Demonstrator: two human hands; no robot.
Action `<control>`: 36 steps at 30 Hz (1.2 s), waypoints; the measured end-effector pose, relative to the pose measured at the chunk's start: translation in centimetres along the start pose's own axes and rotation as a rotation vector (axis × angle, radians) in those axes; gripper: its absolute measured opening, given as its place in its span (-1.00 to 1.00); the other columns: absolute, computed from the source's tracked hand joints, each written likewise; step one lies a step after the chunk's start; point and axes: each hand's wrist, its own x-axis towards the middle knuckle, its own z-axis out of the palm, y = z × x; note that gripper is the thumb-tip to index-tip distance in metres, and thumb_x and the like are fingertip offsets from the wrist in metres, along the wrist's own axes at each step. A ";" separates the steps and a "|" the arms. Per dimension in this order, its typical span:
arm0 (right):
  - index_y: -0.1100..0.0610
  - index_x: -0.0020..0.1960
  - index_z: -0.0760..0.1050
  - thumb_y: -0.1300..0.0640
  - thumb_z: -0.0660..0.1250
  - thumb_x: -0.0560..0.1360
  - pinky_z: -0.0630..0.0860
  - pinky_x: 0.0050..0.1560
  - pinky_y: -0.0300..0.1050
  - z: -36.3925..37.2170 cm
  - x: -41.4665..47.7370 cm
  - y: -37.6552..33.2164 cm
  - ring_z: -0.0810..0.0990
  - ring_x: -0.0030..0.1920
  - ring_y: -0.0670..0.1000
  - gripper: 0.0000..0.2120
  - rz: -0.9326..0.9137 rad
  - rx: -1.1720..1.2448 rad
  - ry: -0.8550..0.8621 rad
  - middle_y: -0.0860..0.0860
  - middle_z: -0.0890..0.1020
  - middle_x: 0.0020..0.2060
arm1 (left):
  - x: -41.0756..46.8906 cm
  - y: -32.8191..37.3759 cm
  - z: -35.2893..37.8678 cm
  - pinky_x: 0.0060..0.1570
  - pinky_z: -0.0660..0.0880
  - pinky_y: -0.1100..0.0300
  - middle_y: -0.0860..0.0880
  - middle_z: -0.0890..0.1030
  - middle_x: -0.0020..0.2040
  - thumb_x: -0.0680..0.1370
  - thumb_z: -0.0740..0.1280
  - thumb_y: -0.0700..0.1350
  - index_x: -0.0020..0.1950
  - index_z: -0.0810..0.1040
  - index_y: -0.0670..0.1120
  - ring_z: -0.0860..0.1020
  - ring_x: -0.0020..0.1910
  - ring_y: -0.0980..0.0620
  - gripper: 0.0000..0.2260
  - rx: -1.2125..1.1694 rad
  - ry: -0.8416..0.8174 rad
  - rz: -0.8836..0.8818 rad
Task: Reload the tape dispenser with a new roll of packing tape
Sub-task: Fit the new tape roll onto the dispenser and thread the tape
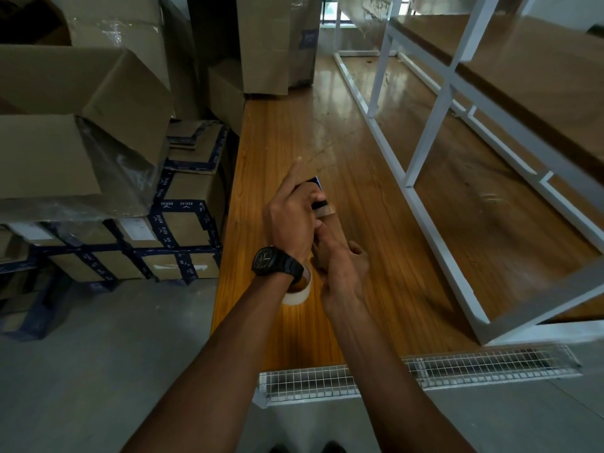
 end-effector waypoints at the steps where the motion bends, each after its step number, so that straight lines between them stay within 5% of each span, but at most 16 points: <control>1: 0.14 0.38 0.33 -0.01 0.69 0.09 0.69 -0.12 -0.02 0.0 0.0 -0.2 0.72 -0.06 0.03 -0.03 -0.003 -0.002 0.006 0.08 0.67 0.06 | 0.1 -0.1 0.0 -0.16 0.60 0.39 -0.14 0.64 0.27 0.52 0.34 -0.33 0.00 0.69 -0.25 0.62 0.00 0.29 -0.85 -0.014 -0.001 -0.003; 4: 0.20 0.34 0.39 0.02 0.67 0.17 0.69 -0.16 -0.09 -0.1 -0.2 -0.5 0.74 -0.11 0.01 -0.15 -0.002 -0.004 -0.033 0.07 0.71 0.00 | -0.1 -1.0 0.7 -0.11 0.68 0.17 -0.19 0.70 0.12 0.44 0.43 -0.44 0.19 0.62 -0.26 0.69 0.00 0.03 -0.67 0.038 -0.049 0.026; 6: 0.24 0.27 0.49 -0.02 0.66 0.12 0.67 -0.21 -0.13 -0.1 -0.6 -0.6 0.74 -0.15 -0.02 -0.19 0.017 0.000 -0.070 0.08 0.73 -0.03 | 0.2 -1.7 1.2 0.04 0.66 0.11 -0.18 0.65 0.22 0.46 0.42 -0.43 0.29 0.56 -0.13 0.67 0.11 -0.03 -0.56 0.006 -0.093 0.019; 9: 0.23 0.13 0.59 -0.01 0.64 0.20 0.68 -0.11 -0.04 0.0 -0.7 -0.7 0.74 -0.21 -0.04 -0.41 0.055 -0.001 -0.079 0.05 0.75 -0.16 | 0.7 -1.0 1.0 0.09 0.58 0.32 -0.15 0.47 0.42 0.54 0.35 -0.28 0.29 0.56 -0.06 0.56 0.20 0.07 -0.67 -0.161 -0.067 -0.129; 13: 0.17 0.03 0.62 0.03 0.60 0.31 0.65 0.05 0.10 0.1 -0.9 -1.2 0.73 -0.07 0.05 -0.63 0.090 0.009 -0.108 0.08 0.75 -0.10 | 0.6 -0.1 0.3 -0.09 0.56 0.19 -0.11 0.60 0.10 0.51 0.30 -0.11 0.01 0.67 -0.11 0.58 0.03 0.03 -0.81 0.046 0.021 0.040; 16: 0.13 0.04 0.59 0.04 0.59 0.32 0.64 -0.04 0.06 0.0 -0.8 -1.6 0.66 0.03 0.09 -0.64 0.109 0.018 -0.116 0.09 0.69 0.01 | 0.4 -1.5 0.5 0.02 0.49 0.22 -0.12 0.68 -0.11 0.52 0.32 -0.11 -0.10 0.72 -0.16 0.60 0.08 -0.16 -0.79 0.142 -0.002 0.233; 21: 0.07 0.00 0.59 0.04 0.59 0.32 0.63 0.04 0.08 -0.2 -0.7 -1.9 0.62 0.06 0.09 -0.68 0.121 0.038 -0.165 0.08 0.66 0.02 | 0.8 -1.8 0.0 0.16 0.43 0.30 -0.11 0.73 -0.10 0.52 0.39 -0.21 -0.06 0.72 -0.17 0.61 0.15 -0.17 -0.88 0.097 -0.043 0.299; 25: 0.06 0.09 0.61 0.01 0.60 0.31 0.67 -0.03 0.06 -0.3 -0.4 -2.0 0.58 0.11 0.13 -0.60 0.156 0.068 -0.193 0.09 0.60 0.10 | 1.2 -2.3 0.1 0.19 0.54 0.09 -0.11 0.73 -0.14 0.52 0.39 -0.20 -0.08 0.72 -0.20 0.57 0.20 -0.20 -0.88 0.126 -0.036 0.411; 32: 0.07 0.17 0.60 -0.04 0.58 0.31 0.67 0.00 0.14 -0.3 -0.2 -1.2 0.62 0.13 0.16 -0.53 0.194 0.103 -0.210 0.13 0.60 0.18 | 0.4 -1.9 0.4 -0.15 0.46 0.21 -0.01 0.74 -0.16 0.49 0.49 -0.15 -0.08 0.73 -0.09 0.59 0.02 -0.16 -0.95 0.210 -0.008 0.286; 36: 0.07 0.12 0.60 -0.01 0.58 0.33 0.68 -0.02 0.09 -0.5 -0.2 -1.2 0.63 0.11 0.15 -0.59 0.161 0.097 -0.182 0.12 0.62 0.13 | 0.0 -1.2 0.6 -0.03 0.49 0.15 -0.03 0.75 -0.16 0.54 0.33 -0.04 -0.08 0.73 -0.09 0.57 0.07 -0.04 -0.79 0.174 0.035 0.207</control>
